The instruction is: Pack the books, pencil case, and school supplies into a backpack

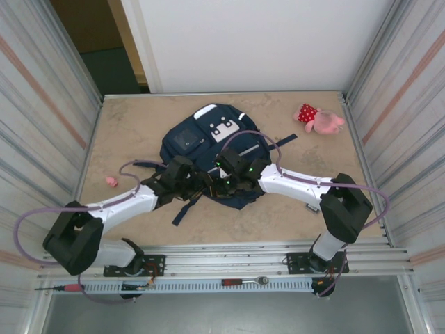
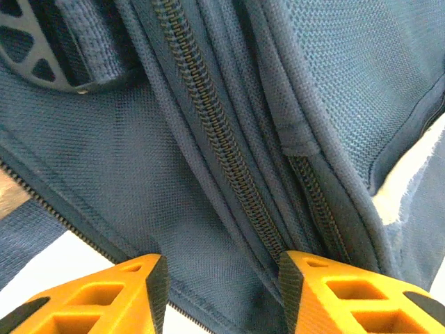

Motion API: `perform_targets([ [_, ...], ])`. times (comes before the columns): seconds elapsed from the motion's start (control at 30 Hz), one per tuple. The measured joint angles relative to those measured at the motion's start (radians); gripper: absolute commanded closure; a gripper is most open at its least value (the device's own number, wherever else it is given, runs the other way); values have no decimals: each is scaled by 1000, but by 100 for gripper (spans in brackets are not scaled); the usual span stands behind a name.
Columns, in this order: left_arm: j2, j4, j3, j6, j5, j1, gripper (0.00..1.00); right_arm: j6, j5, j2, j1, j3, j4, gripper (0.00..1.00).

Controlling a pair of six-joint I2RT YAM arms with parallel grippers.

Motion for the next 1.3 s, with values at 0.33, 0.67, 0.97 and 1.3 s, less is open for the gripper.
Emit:
perform_targets([
  [0.33, 23, 188, -64, -65, -22, -5, 52, 0, 27, -1, -13, -23, 16, 100],
  [0.67, -127, 344, -185, -109, -163, -23, 48, 0, -26, -14, -11, -32, 47, 100],
  [0.97, -91, 429, -213, -141, -200, -25, 44, 5, -37, -14, -11, -32, 51, 100],
  [1.3, 89, 567, -172, -194, -196, -30, 91, 18, -9, -17, -16, -32, 28, 100],
])
